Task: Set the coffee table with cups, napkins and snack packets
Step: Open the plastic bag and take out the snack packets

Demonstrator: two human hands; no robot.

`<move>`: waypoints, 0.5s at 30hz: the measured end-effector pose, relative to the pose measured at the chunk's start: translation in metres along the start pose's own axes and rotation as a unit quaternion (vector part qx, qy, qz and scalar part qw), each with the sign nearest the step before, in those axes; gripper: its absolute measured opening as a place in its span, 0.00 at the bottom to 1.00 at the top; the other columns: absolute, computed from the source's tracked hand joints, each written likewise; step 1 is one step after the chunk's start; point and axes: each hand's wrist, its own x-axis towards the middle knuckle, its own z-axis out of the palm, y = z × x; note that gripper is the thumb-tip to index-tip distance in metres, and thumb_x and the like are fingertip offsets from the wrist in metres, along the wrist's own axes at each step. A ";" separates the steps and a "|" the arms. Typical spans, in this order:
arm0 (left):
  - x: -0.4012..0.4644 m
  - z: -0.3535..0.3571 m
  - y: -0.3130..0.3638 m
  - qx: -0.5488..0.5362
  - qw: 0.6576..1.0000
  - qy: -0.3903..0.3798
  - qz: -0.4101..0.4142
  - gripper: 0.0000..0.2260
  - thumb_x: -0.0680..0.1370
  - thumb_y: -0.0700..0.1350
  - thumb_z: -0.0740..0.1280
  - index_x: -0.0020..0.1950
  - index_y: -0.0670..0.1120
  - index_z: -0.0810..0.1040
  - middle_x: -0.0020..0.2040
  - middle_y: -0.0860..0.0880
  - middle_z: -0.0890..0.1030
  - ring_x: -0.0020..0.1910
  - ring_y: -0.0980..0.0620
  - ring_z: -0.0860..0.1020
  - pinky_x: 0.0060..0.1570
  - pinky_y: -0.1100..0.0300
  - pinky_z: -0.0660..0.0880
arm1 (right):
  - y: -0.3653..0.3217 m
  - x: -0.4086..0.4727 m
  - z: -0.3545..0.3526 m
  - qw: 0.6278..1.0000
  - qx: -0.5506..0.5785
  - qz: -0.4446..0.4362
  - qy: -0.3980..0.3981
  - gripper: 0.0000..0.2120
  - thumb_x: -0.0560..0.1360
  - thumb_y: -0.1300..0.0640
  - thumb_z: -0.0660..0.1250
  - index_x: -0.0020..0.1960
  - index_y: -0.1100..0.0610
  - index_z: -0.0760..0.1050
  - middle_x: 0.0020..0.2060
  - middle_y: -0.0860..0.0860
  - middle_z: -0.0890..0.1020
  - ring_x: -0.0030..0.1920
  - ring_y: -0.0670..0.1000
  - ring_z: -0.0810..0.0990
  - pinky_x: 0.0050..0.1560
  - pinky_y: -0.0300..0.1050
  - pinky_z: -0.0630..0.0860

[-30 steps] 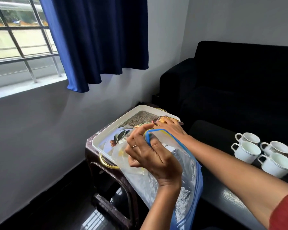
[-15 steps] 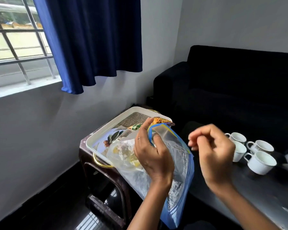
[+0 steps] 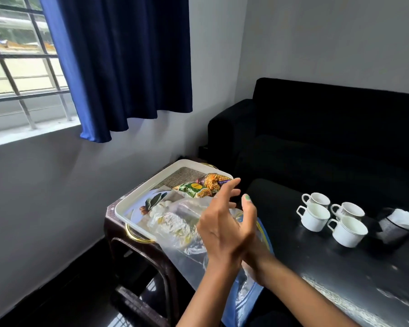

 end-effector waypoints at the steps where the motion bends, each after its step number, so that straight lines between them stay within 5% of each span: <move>1: 0.003 -0.002 -0.001 -0.004 1.000 0.019 -0.015 0.16 0.72 0.57 0.56 0.55 0.59 0.78 0.41 0.63 0.81 0.40 0.68 0.77 0.38 0.74 0.69 | 0.000 0.007 0.005 1.000 -0.012 0.010 -0.004 0.17 0.80 0.69 0.52 0.40 0.53 0.72 0.37 0.46 0.77 0.34 0.37 0.79 0.34 0.29 0.74; 5: 0.027 -0.022 -0.017 -0.087 0.969 0.145 -0.181 0.17 0.73 0.58 0.51 0.48 0.58 0.79 0.41 0.60 0.81 0.44 0.61 0.78 0.39 0.63 0.69 | 0.005 0.041 0.033 0.996 -0.015 0.067 0.050 0.06 0.79 0.65 0.59 0.45 0.57 0.71 0.34 0.53 0.74 0.32 0.47 0.72 0.27 0.35 0.68; 7: 0.042 -0.037 -0.035 -0.156 0.921 0.216 -0.284 0.19 0.73 0.55 0.50 0.48 0.54 0.80 0.46 0.54 0.81 0.49 0.53 0.78 0.43 0.61 0.68 | 0.007 0.050 0.044 0.990 -0.007 0.121 0.074 0.06 0.78 0.64 0.59 0.43 0.57 0.69 0.33 0.55 0.72 0.30 0.48 0.69 0.27 0.38 0.67; 10: 0.057 -0.058 -0.066 -0.168 0.831 0.286 -0.446 0.18 0.74 0.54 0.54 0.52 0.49 0.81 0.53 0.48 0.80 0.56 0.46 0.74 0.49 0.57 0.68 | 0.005 0.059 0.054 0.985 -0.002 0.148 0.084 0.15 0.79 0.61 0.55 0.53 0.74 0.70 0.47 0.76 0.73 0.35 0.62 0.75 0.37 0.49 0.74; 12: 0.059 -0.064 -0.079 -0.108 0.809 0.272 -0.510 0.16 0.76 0.49 0.59 0.60 0.47 0.78 0.63 0.45 0.75 0.65 0.43 0.68 0.61 0.52 0.65 | 0.003 0.063 0.060 0.981 0.061 0.158 0.092 0.16 0.81 0.60 0.52 0.52 0.70 0.74 0.46 0.70 0.78 0.45 0.64 0.79 0.49 0.53 0.78; 15: 0.054 -0.058 -0.089 -0.112 0.796 0.224 -0.552 0.19 0.77 0.46 0.63 0.67 0.45 0.72 0.69 0.44 0.69 0.68 0.42 0.64 0.68 0.49 0.62 | 0.009 0.070 0.058 0.980 0.090 0.163 0.077 0.16 0.82 0.63 0.52 0.36 0.56 0.67 0.27 0.50 0.75 0.32 0.47 0.70 0.35 0.37 0.70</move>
